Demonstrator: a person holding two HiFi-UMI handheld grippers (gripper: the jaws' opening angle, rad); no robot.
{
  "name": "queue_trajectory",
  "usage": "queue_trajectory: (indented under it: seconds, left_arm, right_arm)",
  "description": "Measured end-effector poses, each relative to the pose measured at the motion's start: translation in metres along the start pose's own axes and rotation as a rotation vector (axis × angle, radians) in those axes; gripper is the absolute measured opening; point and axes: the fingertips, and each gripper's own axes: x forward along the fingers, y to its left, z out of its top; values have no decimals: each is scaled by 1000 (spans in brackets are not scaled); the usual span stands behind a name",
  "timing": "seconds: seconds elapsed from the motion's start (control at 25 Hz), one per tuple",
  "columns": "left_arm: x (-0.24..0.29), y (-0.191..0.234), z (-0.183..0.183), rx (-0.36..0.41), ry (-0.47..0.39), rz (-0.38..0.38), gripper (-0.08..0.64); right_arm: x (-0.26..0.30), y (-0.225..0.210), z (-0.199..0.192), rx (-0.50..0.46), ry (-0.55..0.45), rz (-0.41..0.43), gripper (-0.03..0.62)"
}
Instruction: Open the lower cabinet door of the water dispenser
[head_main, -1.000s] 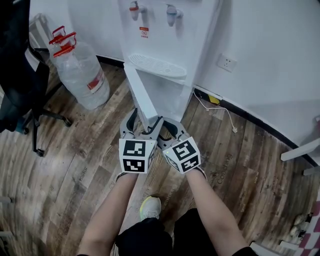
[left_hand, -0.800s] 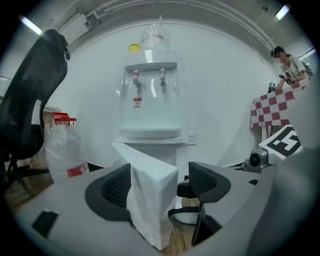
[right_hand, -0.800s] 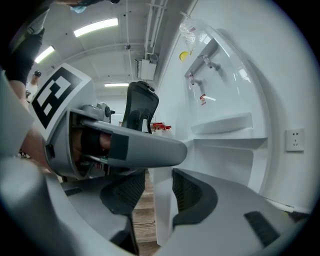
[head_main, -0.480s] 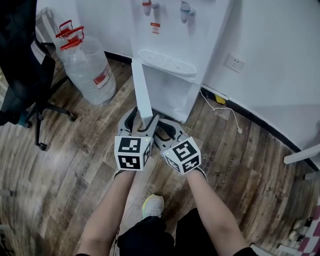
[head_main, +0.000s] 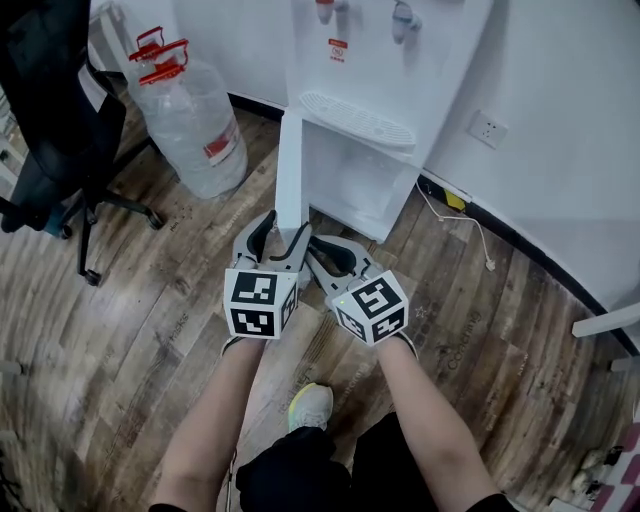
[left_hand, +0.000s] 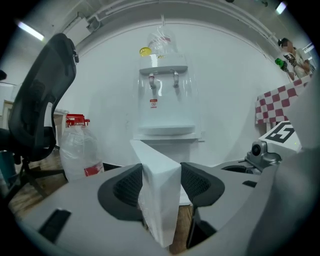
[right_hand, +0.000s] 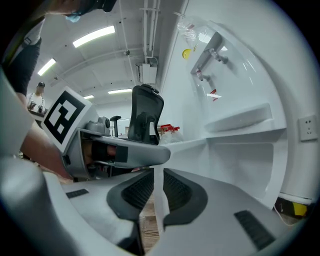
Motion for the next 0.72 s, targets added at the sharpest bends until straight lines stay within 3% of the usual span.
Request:
queue_trajectory:
  seconds: [0.2,0.72]
  left_arm:
    - [-12,21,-6,-26,-7,42,206]
    - [-33,89,-13,-43,-3,158,180]
  right_arm:
    - [3,4,3,-5,5,3,61]
    - [30,25,6,-18,15,44,43]
